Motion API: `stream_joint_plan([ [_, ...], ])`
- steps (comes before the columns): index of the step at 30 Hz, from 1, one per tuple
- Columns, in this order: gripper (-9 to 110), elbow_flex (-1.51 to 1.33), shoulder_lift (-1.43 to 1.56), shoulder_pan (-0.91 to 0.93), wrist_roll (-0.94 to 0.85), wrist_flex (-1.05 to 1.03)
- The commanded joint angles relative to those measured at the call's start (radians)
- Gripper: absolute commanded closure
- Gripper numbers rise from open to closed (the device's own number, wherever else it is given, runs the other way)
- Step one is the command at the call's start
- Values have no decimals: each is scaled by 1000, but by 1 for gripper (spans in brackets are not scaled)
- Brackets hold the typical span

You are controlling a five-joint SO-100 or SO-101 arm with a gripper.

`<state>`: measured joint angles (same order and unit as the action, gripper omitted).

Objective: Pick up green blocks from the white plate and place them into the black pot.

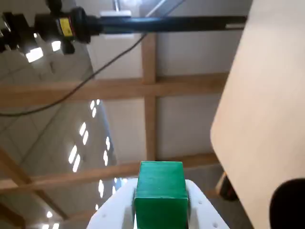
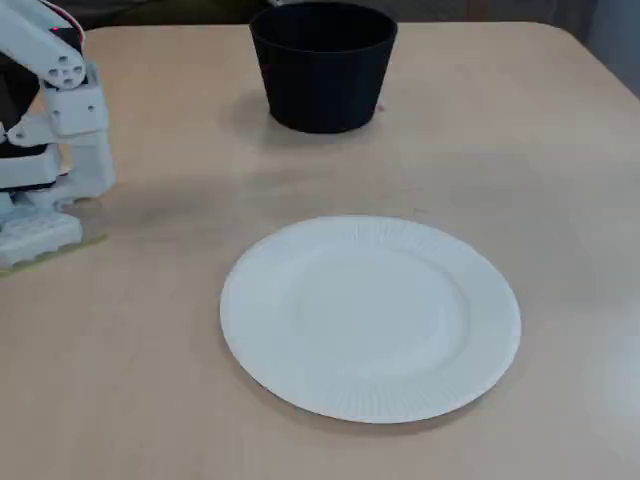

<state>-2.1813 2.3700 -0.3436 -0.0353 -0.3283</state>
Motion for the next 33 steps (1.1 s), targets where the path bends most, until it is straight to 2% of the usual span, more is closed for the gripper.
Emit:
stream_joint_plan([
  [1,104,-112,107,-114,-18,34],
  [6,104,-264,135,-281,-55,98],
  [10,104,-353,130,-345,-67,150],
  [24,103,-422,-29,-272,-69,342],
  [28,89,-417,-21,-252,-91,293],
  [33,78,-360,-21,-242,-160,176],
])
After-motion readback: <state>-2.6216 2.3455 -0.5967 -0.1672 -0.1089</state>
